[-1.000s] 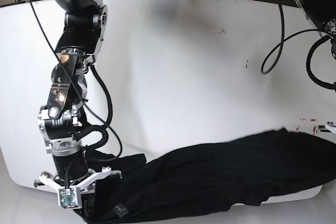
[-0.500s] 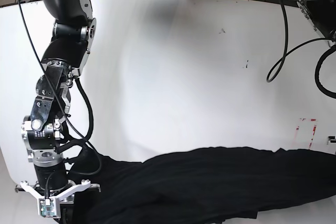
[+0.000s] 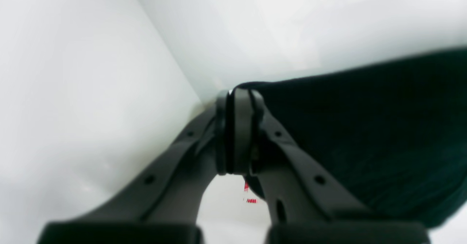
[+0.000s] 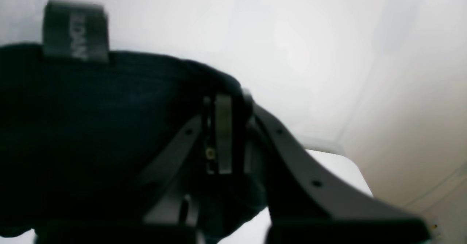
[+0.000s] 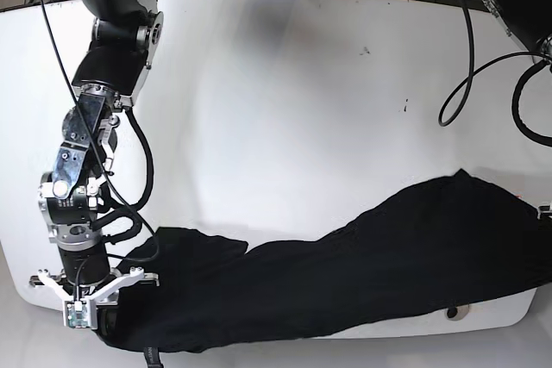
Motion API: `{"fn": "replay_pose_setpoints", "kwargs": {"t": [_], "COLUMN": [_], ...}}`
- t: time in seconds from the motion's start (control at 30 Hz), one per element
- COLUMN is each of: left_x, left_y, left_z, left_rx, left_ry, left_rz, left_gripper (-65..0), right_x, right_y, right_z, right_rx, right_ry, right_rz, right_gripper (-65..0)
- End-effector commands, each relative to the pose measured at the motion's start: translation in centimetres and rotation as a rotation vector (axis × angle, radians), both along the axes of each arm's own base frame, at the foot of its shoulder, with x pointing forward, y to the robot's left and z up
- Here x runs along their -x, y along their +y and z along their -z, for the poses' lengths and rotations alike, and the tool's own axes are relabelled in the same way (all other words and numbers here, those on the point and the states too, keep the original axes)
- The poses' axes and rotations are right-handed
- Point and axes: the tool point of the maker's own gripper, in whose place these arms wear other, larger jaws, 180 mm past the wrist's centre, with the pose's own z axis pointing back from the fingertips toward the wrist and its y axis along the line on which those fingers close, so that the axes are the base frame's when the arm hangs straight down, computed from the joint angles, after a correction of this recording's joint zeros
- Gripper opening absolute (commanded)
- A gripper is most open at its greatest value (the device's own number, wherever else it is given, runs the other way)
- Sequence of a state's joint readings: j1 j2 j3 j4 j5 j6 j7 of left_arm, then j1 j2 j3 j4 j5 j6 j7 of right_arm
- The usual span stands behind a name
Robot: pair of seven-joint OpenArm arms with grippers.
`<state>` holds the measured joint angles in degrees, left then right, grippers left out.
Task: Layout the t-shirt on the table in an organized manner, then fold the t-shirt properly
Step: 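Drag the stretched t-shirt across the table with both grippers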
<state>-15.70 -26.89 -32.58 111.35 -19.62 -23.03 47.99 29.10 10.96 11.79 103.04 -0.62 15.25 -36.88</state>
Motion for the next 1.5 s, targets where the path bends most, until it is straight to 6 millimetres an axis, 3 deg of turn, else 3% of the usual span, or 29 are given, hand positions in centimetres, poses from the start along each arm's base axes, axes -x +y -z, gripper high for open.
{"fn": "replay_pose_setpoints", "kwargs": {"t": [0.0, 0.53, 0.73, 0.87, 1.07, 1.2, 1.33, 1.47], "left_x": [0.1, -2.0, -2.2, -2.3, -2.0, -1.2, 0.7, 2.3], "left_y": [0.2, -2.6, -2.8, -2.9, -3.0, -3.1, -1.9, -2.3], "left_z": [-2.3, -7.3, -7.7, -6.9, -2.7, 1.4, 5.4, 9.3], "left_rx": [-0.024, -0.059, -0.061, -0.057, -0.044, -0.001, 0.044, 0.063], "left_ry": [-0.067, -0.167, -0.165, -0.143, -0.041, 0.043, 0.123, 0.212], "left_rz": [-0.003, 0.067, 0.069, 0.07, 0.075, 0.073, 0.039, 0.051], "left_gripper": [-65.0, -65.0, -65.0, -65.0, -65.0, -65.0, -65.0, -65.0], "right_x": [0.0, -0.8, -0.8, -0.7, 0.4, 2.0, 4.0, 6.1], "right_y": [-0.3, -0.1, -0.2, -0.6, -1.3, -2.7, -3.5, -4.0], "right_z": [-2.8, -8.1, -7.9, -5.7, -0.4, 3.5, 8.3, 12.3], "right_rx": [0.01, 0.028, 0.033, 0.032, 0.025, 0.018, 0.011, -0.007], "right_ry": [-0.084, -0.154, -0.144, -0.098, 0.007, 0.088, 0.196, 0.288], "right_rz": [0.005, -0.003, -0.003, 0.005, 0.022, 0.045, 0.045, 0.05], "right_gripper": [-65.0, -65.0, -65.0, -65.0, -65.0, -65.0, -65.0, -65.0]}}
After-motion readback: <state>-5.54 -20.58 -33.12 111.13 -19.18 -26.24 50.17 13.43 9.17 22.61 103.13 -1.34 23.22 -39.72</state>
